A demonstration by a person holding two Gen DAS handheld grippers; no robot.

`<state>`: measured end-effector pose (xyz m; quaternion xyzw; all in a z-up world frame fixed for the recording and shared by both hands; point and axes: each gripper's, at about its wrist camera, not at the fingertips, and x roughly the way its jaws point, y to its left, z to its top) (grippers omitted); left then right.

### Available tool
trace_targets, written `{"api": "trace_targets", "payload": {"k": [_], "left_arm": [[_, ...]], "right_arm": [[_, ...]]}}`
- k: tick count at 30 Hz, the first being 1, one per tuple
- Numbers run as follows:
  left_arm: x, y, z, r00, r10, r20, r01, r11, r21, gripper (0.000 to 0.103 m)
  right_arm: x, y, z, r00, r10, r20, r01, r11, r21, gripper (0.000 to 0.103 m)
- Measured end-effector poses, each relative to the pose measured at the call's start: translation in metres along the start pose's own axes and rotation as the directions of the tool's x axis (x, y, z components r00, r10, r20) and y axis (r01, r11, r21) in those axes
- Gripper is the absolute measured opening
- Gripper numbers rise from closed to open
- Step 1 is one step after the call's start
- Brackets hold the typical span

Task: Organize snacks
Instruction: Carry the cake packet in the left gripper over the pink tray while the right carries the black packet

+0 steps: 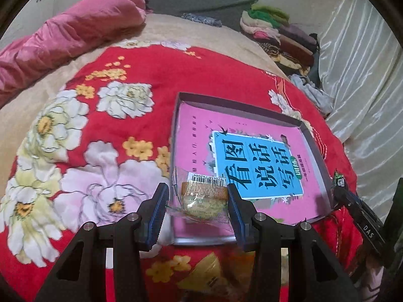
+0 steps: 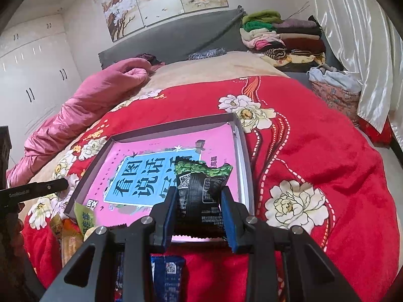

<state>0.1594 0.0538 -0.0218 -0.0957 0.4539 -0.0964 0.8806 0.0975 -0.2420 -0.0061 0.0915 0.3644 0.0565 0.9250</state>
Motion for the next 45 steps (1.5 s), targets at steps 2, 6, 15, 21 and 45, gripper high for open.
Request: {"api": "trace_targets", "payload": {"k": [2, 6, 15, 21, 45], "left_arm": [[0.008, -0.005, 0.002, 1.000, 0.004, -0.005, -0.004, 1.000, 0.017, 0.048], [0.023, -0.014, 0.005, 0.999, 0.025, -0.028, -0.023, 0.998, 0.050, 0.048], [0.049, -0.025, 0.001, 0.996, 0.034, -0.084, -0.027, 0.996, 0.082, 0.048], [0.057, -0.024, 0.000, 0.993, 0.015, -0.115, -0.008, 0.998, 0.061, 0.049], [0.049, -0.019, 0.001, 0.994, -0.008, -0.105, 0.012, 0.999, 0.041, 0.059]], "right_arm": [[0.005, 0.001, 0.000, 1.000, -0.001, -0.006, 0.001, 1.000, -0.006, 0.034], [0.014, 0.003, 0.000, 1.000, -0.008, -0.021, 0.007, 1.000, -0.019, 0.034], [0.029, 0.004, -0.003, 0.998, -0.012, -0.058, 0.010, 0.999, -0.034, 0.034], [0.035, 0.005, -0.005, 0.997, -0.020, -0.081, 0.017, 0.999, -0.044, 0.034], [0.024, 0.003, -0.006, 0.998, 0.000, -0.061, -0.002, 1.000, -0.022, 0.043]]}}
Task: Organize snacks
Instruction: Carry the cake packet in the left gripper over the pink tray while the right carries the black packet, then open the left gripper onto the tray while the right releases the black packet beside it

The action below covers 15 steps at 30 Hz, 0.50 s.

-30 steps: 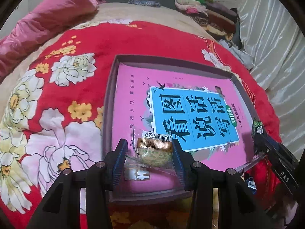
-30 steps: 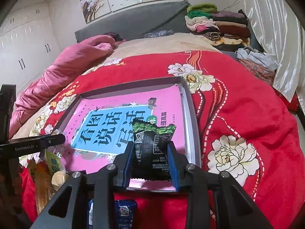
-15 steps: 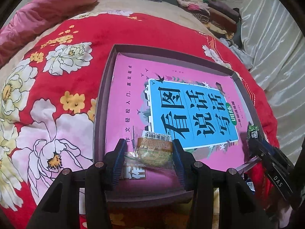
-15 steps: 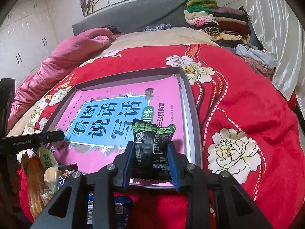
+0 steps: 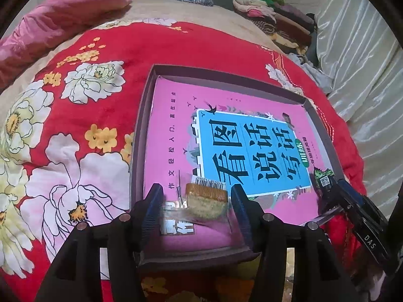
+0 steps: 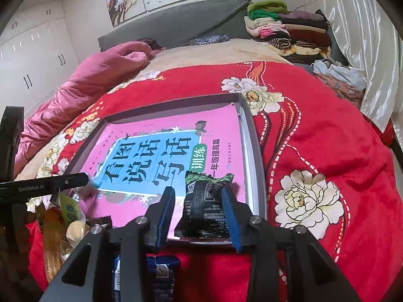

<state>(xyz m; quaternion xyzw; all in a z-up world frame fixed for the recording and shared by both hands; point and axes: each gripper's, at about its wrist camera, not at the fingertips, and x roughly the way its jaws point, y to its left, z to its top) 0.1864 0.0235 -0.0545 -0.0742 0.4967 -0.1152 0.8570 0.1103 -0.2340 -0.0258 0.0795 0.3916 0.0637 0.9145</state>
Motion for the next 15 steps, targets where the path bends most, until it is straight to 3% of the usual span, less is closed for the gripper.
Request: {"api": "trace_targets", "payload": {"k": [15], "left_arm": [[-0.042, 0.000, 0.004, 0.995, -0.024, 0.092, 0.023, 1.000, 0.006, 0.074]], "right_arm": [[-0.020, 0.007, 0.002, 0.997, 0.052, 0.055, -0.051, 0.999, -0.008, 0.052]]}}
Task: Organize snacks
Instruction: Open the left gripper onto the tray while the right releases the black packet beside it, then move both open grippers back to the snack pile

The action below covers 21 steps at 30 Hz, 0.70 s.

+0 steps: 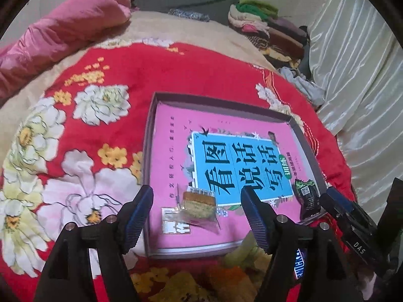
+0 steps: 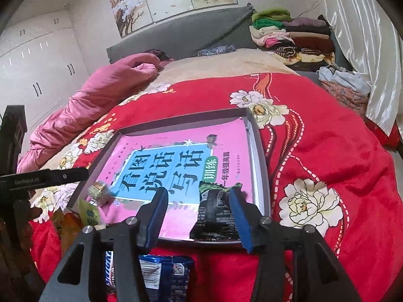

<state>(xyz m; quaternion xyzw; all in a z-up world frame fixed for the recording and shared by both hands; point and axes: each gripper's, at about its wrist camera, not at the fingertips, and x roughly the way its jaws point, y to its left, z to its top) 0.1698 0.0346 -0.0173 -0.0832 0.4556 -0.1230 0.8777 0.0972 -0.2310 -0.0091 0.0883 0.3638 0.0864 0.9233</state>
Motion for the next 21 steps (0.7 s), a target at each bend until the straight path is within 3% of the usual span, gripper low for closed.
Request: {"api": "trace_targets", "payload": {"k": [21], "left_arm": [[-0.046, 0.025, -0.015, 0.998, 0.043, 0.042, -0.042, 0.999, -0.020, 0.076]], "right_arm": [[-0.022, 0.020, -0.003, 0.999, 0.026, 0.030, -0.025, 0.998, -0.056, 0.057]]}}
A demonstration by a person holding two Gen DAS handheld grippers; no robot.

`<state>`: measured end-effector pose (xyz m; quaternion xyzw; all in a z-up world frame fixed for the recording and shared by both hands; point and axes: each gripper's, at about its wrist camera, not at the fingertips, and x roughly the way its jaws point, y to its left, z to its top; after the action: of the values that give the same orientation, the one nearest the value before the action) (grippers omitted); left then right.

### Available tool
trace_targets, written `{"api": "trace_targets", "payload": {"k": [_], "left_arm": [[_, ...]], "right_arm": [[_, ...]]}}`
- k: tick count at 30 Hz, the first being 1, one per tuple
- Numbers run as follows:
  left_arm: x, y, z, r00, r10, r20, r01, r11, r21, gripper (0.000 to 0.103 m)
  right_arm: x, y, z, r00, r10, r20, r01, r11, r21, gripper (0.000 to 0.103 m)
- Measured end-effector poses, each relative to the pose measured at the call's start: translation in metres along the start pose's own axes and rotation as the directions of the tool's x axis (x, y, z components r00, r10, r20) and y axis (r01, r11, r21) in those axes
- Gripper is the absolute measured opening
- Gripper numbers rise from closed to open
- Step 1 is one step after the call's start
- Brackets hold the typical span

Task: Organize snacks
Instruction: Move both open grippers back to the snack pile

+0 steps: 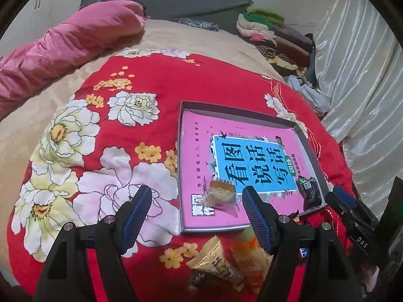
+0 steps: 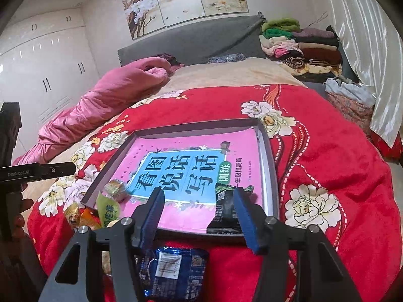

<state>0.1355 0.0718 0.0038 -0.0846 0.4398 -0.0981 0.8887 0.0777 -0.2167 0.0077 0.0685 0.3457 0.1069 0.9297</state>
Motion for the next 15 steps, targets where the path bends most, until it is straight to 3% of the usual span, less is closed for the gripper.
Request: {"api": "trace_targets", "payload": {"k": [15], "left_arm": [[-0.012, 0.016, -0.025, 1.000, 0.014, -0.028, -0.014, 1.000, -0.007, 0.076]], "right_arm": [[-0.016, 0.034, -0.006, 0.999, 0.039, 0.005, -0.039, 0.996, -0.077, 0.057]]}}
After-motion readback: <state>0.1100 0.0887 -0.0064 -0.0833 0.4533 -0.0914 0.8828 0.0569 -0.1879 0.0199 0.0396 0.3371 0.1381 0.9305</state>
